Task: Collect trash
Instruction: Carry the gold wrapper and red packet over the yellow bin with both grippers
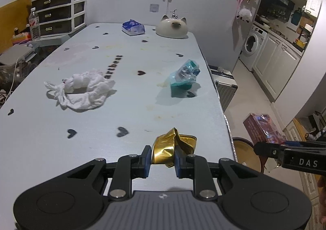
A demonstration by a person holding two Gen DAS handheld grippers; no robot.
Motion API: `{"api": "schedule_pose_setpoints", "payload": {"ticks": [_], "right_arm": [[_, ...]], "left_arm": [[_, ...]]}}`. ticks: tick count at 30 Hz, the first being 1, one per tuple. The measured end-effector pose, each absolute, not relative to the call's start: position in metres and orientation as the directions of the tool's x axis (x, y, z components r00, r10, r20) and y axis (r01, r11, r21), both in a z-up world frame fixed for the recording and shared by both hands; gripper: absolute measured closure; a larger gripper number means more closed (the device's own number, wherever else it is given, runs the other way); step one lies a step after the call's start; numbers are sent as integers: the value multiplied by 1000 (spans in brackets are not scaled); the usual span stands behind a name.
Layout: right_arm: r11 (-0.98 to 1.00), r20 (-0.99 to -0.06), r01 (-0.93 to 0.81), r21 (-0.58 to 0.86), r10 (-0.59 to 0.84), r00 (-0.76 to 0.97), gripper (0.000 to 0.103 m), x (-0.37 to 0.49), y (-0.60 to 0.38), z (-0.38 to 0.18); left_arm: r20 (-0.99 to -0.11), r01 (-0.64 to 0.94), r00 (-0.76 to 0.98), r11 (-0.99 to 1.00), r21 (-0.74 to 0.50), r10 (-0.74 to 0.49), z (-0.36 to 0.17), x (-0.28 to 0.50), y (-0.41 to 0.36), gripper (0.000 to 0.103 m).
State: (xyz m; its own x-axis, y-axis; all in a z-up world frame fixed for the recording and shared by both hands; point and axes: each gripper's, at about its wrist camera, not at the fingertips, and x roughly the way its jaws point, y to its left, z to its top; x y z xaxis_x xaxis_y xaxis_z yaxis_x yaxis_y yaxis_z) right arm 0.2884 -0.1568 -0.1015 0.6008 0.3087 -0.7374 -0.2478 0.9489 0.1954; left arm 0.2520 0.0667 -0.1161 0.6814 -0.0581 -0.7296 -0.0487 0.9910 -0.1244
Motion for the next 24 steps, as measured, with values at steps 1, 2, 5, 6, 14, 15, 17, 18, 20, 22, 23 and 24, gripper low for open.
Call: {"api": "schedule_pose_setpoints", "payload": {"ticks": [1,2,5,6,14,15,17,18,20,22,23,24], "right_arm": [[948,-739,-251,197,312,597,52,290,-163,-102],[946,-742,-255,199,316,592,52,293,-171,-103],[942,-748,-272,198,324,579,52,305,-198,-103],[941,-750,-277,195,325,576,52,309,-206,-103],[934,-771,-306,186,332,543,52,345,-276,-114],[934,-775,-305,186,330,539,52,350,-286,-117],[936,-782,-298,186,325,532,52,358,-302,-121],[938,-785,-292,187,322,529,52,361,-310,-123],[942,-793,-275,190,313,523,52,367,-327,-129],[949,-803,-248,196,300,515,52,373,-343,-136],[952,-808,-232,200,294,510,52,376,-351,-141],[955,-813,-218,203,288,506,52,377,-359,-144]], "left_arm": [[-732,-56,680,991,-124,-53,-116,253,60,79],[-734,-62,678,990,-124,-49,-116,255,53,79],[-739,-77,673,989,-125,-41,-117,262,27,79],[-741,-84,671,988,-128,-39,-119,266,18,79],[-756,-114,653,982,-149,-39,-132,292,-52,79],[-759,-114,650,982,-151,-41,-134,295,-60,79],[-768,-107,638,982,-156,-52,-139,302,-77,79],[-773,-102,631,982,-159,-60,-142,306,-85,79],[-785,-85,615,983,-163,-77,-148,315,-101,79],[-797,-71,598,983,-168,-92,-155,324,-115,79],[-802,-66,588,983,-171,-100,-158,328,-121,79],[-808,-61,580,983,-174,-107,-162,332,-127,79]]}}
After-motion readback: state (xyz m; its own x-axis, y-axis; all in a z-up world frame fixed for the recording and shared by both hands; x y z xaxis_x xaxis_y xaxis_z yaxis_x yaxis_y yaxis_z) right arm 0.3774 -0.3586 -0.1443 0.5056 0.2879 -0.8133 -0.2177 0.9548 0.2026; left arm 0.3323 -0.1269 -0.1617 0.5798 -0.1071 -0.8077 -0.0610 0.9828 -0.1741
